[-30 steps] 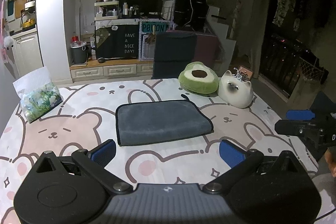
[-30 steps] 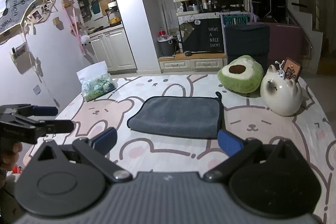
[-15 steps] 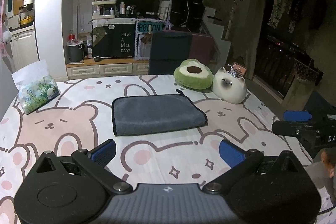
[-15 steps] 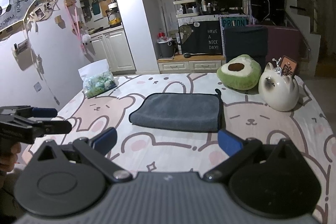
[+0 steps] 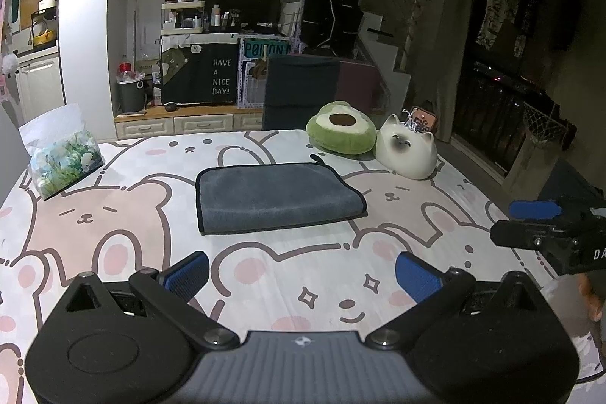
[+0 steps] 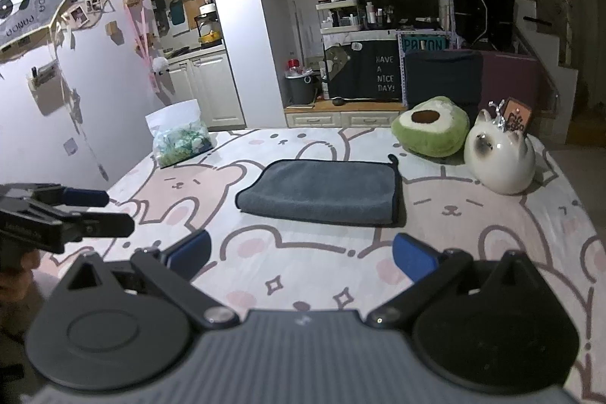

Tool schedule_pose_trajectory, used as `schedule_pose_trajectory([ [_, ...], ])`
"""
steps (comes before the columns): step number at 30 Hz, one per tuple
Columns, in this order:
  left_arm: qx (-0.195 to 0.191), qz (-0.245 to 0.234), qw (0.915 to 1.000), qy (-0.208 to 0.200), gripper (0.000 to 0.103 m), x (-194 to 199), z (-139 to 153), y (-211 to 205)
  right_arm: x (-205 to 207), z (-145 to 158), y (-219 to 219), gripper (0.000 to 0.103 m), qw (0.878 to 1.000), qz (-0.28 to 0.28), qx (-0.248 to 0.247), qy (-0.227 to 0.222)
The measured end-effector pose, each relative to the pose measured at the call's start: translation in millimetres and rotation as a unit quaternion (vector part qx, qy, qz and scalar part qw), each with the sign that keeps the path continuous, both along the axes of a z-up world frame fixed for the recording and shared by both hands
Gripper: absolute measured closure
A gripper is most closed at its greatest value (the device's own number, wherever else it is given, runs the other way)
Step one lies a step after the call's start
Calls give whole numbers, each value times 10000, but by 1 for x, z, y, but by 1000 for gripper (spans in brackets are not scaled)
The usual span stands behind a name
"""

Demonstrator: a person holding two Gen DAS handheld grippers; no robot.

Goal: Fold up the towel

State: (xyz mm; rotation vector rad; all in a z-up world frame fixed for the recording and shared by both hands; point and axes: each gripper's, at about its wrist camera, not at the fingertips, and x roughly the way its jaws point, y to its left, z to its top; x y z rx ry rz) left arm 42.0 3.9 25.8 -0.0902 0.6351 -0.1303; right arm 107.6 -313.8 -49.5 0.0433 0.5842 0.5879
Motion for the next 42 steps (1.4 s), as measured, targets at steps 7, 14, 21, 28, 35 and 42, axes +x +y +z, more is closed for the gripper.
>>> schedule_pose_trajectory([
  [7,55,3,10000,-18,0,-7,-4,-1,-6,-3,1,0,10000,1,-22,-46],
  [14,187,-25,9998,10,0,-11,-8,-4,-10,-7,2,0,9998,-33,-202,-82],
  [21,240,-94,9997,-11,0,-13,-10,-6,-13,-12,2,0,9996,-42,-283,-49],
  [28,191,-95,9998,-8,0,-13,-11,-5,-13,-12,1,0,9997,-60,-233,-33],
  [35,164,-99,9998,-2,0,-14,-11,-4,-13,-13,2,0,9997,-54,-239,-28],
  [42,173,-97,9998,-3,0,-14,-11,-5,-13,-13,2,0,9997,-62,-234,-18],
])
